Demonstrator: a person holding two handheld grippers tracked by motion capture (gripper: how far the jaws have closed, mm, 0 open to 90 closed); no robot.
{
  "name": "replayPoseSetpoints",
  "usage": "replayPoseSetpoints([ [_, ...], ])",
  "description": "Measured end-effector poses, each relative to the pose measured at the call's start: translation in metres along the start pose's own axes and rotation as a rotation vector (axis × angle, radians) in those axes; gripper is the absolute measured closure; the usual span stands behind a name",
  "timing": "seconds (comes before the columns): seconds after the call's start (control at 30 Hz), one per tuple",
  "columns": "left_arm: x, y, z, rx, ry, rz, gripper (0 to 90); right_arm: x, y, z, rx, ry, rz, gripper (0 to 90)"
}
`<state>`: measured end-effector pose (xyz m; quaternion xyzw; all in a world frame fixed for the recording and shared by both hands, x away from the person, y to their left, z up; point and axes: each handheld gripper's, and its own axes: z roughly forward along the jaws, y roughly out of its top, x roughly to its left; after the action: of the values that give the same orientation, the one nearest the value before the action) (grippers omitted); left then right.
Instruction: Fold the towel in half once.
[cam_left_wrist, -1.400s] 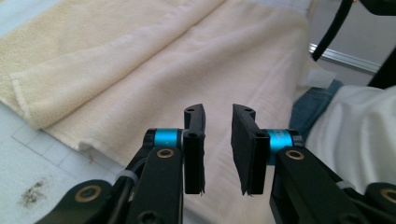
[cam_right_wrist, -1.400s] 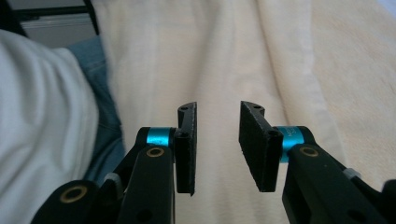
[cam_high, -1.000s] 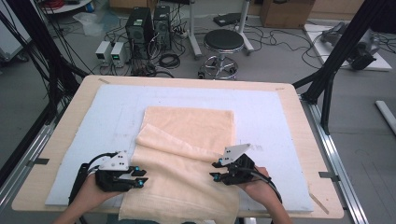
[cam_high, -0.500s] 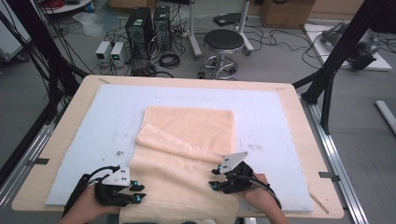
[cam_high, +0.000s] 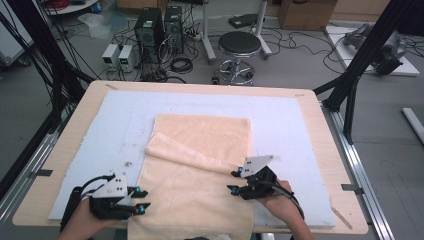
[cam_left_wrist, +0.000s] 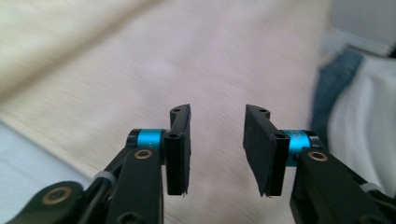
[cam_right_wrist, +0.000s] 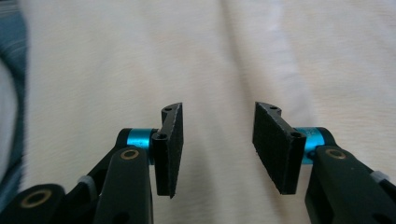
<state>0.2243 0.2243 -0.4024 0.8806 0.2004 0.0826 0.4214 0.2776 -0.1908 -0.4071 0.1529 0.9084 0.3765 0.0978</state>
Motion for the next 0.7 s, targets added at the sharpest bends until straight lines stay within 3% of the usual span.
replayPoseSetpoints([
  [0.07, 0.013, 0.006, 0.003, -0.039, 0.032, -0.029, 56.1, -0.01, 0.002, -0.001, -0.003, -0.025, 0.024, 51.5],
  [0.2, 0.039, 0.018, 0.012, -0.057, 0.096, -0.075, 50.1, -0.028, 0.001, -0.001, -0.017, -0.051, 0.071, 51.0],
  [0.27, 0.055, 0.024, 0.018, -0.075, 0.143, -0.123, 46.0, -0.038, -0.003, 0.001, -0.018, -0.055, 0.098, 51.0],
  [0.53, 0.101, 0.038, 0.045, -0.064, 0.298, -0.188, 40.7, -0.062, -0.016, 0.0, -0.015, -0.051, 0.156, 49.8],
  [0.7, 0.129, 0.036, 0.057, -0.076, 0.304, -0.304, 41.2, -0.066, -0.021, 0.0, 0.006, -0.011, 0.183, 50.0],
])
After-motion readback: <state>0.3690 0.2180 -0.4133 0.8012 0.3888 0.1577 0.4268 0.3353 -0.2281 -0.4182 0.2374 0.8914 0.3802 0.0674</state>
